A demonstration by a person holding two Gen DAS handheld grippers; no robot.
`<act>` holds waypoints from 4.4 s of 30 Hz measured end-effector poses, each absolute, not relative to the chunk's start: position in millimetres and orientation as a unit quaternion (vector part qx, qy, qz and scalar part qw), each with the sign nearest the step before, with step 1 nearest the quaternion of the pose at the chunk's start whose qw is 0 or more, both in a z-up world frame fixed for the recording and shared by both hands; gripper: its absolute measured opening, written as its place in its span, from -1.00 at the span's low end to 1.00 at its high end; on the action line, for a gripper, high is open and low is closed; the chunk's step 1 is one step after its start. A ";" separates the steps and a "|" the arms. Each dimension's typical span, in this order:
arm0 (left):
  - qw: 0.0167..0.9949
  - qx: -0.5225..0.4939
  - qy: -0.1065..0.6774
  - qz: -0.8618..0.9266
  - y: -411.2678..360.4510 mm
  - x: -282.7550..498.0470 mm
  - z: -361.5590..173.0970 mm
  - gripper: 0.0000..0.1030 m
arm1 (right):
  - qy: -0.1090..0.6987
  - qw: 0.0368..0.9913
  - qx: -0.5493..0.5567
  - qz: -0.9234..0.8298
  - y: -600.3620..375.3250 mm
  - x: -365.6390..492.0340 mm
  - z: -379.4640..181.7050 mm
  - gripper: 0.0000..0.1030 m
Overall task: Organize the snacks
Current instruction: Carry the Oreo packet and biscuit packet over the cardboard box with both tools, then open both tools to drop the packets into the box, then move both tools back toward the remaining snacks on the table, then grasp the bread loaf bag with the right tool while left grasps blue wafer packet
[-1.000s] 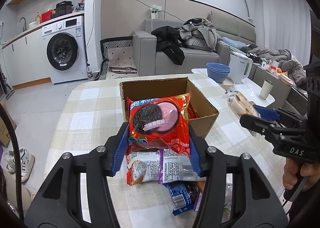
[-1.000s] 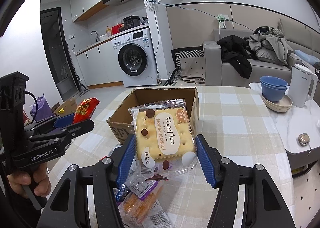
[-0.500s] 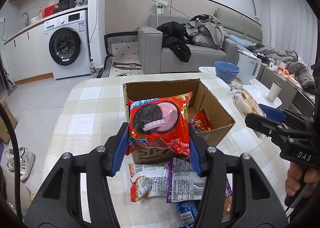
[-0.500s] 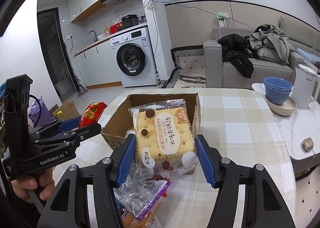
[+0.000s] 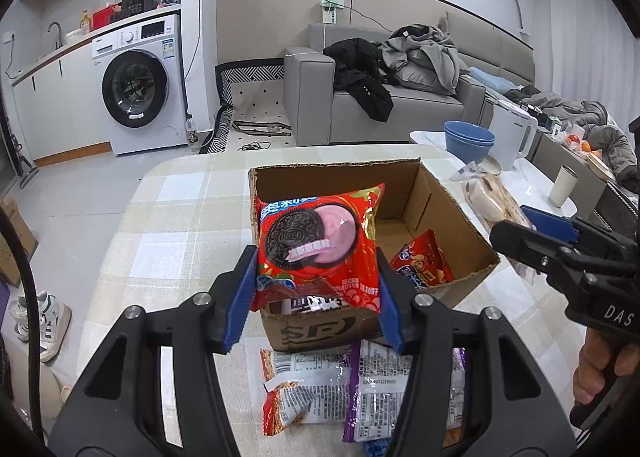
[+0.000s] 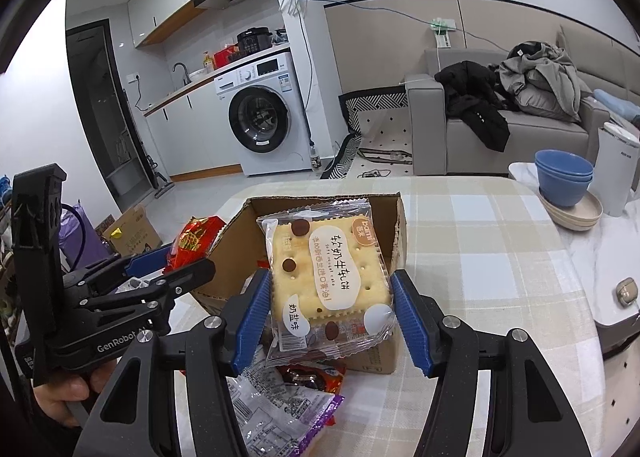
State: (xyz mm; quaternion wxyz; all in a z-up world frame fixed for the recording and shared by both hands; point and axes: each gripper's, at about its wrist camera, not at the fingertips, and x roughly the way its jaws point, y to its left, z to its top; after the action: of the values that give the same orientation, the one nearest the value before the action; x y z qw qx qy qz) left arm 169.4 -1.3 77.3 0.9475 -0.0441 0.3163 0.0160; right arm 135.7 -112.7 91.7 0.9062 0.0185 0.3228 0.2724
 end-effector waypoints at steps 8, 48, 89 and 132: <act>0.944 -0.048 0.325 0.023 2.1 195.8 67.8 -0.01 | 0.340 0.900 0.012 0.271 -99.1 152.8 82.5 0.19; 0.943 -0.050 0.328 -0.006 -7.2 176.1 59.9 0.97 | 0.330 0.910 0.018 0.252 -133.9 140.6 76.7 0.99; 0.942 -0.038 0.334 0.000 -16.8 43.0 40.4 0.97 | 0.392 0.882 -0.018 0.261 -142.2 40.3 28.6 0.99; 0.930 -0.033 0.366 0.024 -2.1 62.7 4.2 0.97 | 0.437 0.864 -0.081 0.238 -116.0 48.5 -17.6 0.99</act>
State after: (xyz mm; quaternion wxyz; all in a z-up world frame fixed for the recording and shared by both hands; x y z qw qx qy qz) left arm 62.7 -2.1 4.2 0.9299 -0.0332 0.3656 0.0236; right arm 48.5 -116.0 -17.6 0.8638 -0.0810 0.4368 0.2378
